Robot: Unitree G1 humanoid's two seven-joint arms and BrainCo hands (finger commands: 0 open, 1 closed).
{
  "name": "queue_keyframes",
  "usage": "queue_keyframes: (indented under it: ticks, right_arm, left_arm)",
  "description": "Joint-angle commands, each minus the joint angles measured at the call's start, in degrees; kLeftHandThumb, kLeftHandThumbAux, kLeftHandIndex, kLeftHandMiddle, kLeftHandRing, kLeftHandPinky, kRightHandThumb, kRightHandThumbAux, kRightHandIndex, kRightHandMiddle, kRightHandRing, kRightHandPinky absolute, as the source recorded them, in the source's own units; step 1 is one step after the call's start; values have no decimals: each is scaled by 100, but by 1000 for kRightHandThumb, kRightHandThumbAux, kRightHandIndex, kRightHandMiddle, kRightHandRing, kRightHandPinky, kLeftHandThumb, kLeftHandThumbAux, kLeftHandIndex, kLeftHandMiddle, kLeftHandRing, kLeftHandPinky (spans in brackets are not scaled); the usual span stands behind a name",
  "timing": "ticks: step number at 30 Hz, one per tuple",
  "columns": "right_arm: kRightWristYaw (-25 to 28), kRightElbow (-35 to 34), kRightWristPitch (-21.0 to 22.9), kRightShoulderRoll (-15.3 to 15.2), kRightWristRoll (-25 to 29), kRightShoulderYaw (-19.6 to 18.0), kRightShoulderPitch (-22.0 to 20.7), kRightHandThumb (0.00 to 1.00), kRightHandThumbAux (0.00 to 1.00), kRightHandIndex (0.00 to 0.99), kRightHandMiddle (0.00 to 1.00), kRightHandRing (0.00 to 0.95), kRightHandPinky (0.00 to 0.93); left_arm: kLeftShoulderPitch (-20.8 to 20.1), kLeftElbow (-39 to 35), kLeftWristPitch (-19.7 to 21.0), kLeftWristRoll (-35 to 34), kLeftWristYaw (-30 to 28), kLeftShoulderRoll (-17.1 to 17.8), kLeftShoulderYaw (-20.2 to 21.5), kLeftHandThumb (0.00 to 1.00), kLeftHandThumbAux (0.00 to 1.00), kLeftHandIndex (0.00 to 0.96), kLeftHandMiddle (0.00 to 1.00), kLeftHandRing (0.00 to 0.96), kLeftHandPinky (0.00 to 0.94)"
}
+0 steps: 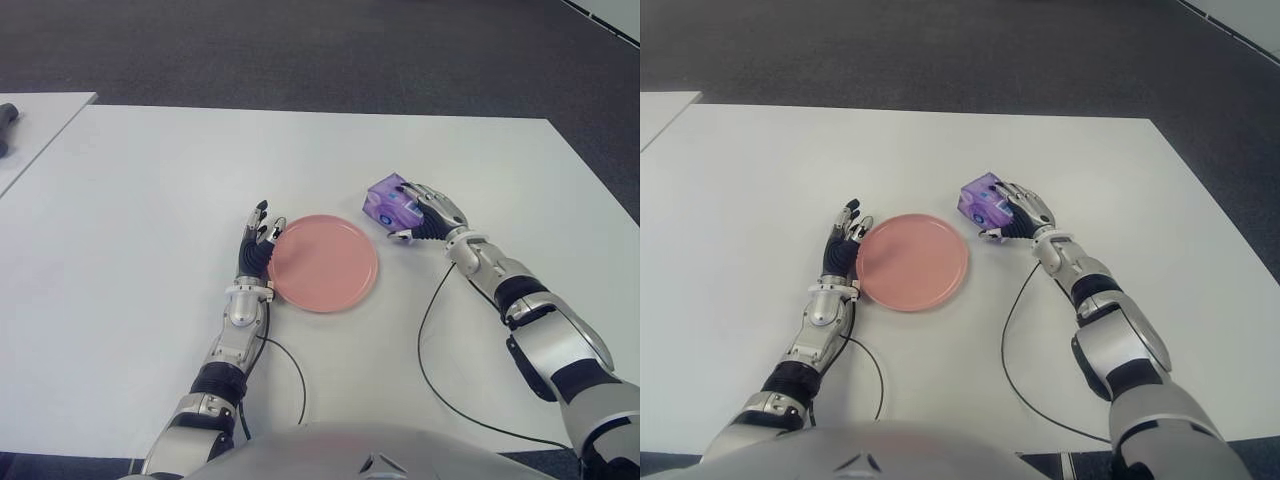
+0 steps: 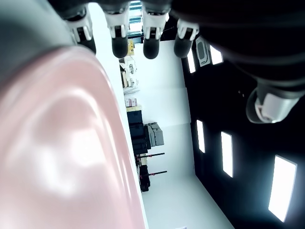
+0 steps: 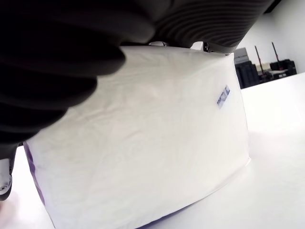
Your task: Put the tissue paper into the plate.
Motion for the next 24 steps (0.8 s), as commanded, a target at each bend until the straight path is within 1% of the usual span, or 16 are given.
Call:
queue_keyframes:
  ticks: [1,11,24]
  right_arm:
    - [319,87,6,-67,-161,138,357,53,480,0,0,0,0]
    - [340,74,35,-49,-156,140,344,56,482,0,0,0,0]
    - [343,82,49,-32,-158,143,334,56,482,0,0,0,0]
  left_arm:
    - [10,104,20,-73,-73,19,34,0,358,0,0,0,0]
    - [-83,258,-26,-166,-155,57,49,0,379,0,0,0,0]
    - [-108,256,-74,-114,-118,73,23,0,393,0,0,0,0]
